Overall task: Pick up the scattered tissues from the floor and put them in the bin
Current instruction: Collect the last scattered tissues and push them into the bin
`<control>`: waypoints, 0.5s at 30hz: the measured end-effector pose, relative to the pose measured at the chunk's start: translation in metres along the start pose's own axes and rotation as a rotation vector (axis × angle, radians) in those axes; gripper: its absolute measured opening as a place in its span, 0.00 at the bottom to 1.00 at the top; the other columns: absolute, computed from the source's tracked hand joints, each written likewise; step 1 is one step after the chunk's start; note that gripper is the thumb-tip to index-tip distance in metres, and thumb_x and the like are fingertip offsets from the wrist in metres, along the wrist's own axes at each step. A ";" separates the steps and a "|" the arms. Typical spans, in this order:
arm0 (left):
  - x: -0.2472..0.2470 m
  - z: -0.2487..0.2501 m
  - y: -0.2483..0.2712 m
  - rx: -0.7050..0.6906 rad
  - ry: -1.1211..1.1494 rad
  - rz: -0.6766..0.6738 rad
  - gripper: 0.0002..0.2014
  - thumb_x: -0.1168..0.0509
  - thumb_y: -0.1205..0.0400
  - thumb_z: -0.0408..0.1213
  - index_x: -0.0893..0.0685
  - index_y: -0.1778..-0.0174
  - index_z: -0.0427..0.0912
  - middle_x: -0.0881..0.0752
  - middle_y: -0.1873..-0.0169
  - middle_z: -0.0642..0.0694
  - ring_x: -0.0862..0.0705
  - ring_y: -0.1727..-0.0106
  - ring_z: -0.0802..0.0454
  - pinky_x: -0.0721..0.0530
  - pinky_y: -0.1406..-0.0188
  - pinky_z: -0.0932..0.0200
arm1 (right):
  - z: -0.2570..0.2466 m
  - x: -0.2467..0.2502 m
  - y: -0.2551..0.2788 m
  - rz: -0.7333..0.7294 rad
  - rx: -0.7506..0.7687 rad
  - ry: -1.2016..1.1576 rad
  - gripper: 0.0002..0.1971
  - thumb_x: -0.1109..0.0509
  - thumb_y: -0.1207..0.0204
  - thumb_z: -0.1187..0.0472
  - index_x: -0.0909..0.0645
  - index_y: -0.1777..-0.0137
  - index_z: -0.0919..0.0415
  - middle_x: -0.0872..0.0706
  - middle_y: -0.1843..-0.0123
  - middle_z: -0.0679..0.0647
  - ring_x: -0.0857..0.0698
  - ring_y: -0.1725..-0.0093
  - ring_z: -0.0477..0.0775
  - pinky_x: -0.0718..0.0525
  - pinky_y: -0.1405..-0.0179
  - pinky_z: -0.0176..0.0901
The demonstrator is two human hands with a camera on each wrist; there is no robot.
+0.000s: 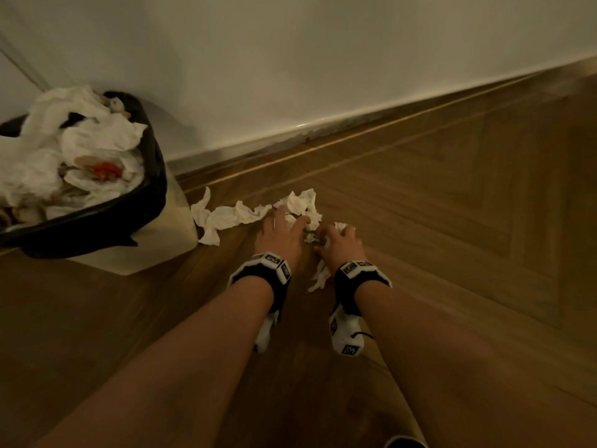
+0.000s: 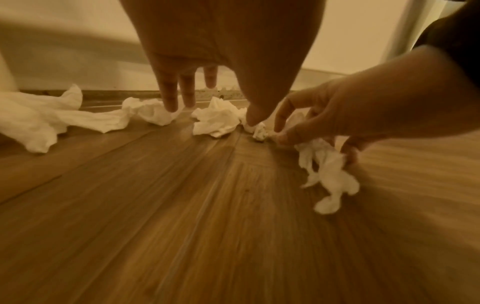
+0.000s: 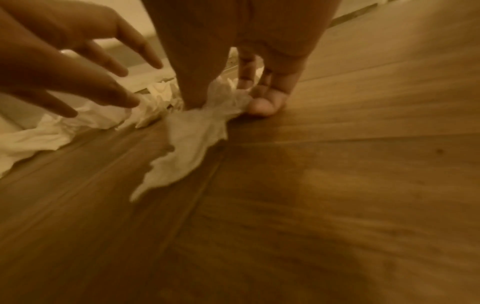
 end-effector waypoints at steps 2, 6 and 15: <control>-0.004 0.001 -0.006 0.043 0.033 -0.104 0.22 0.46 0.16 0.40 0.36 0.26 0.60 0.43 0.22 0.40 0.36 0.25 0.38 0.28 0.34 0.43 | 0.000 -0.004 0.002 -0.036 0.053 0.001 0.18 0.35 0.20 0.53 0.28 0.31 0.50 0.32 0.32 0.60 0.22 0.39 0.66 0.22 0.47 0.48; -0.017 -0.002 -0.003 0.056 -0.006 -0.154 0.17 0.48 0.14 0.35 0.28 0.29 0.46 0.35 0.26 0.42 0.32 0.29 0.41 0.25 0.36 0.48 | 0.005 -0.003 0.000 -0.020 0.025 -0.017 0.14 0.32 0.22 0.59 0.19 0.39 0.63 0.26 0.35 0.61 0.21 0.39 0.62 0.25 0.47 0.43; -0.008 -0.021 0.030 0.184 -0.055 -0.477 0.13 0.40 0.16 0.38 0.17 0.39 0.41 0.18 0.38 0.40 0.18 0.39 0.41 0.20 0.48 0.53 | -0.006 -0.014 0.043 -0.081 -0.008 0.002 0.33 0.25 0.31 0.45 0.27 0.31 0.61 0.34 0.29 0.59 0.33 0.29 0.61 0.30 0.30 0.47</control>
Point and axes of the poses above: each hand's wrist, its own y-axis away from the middle knuckle, its own x-axis out of the back of the hand, z = x × y, the point moved 4 cm from there along -y, towards the middle knuckle
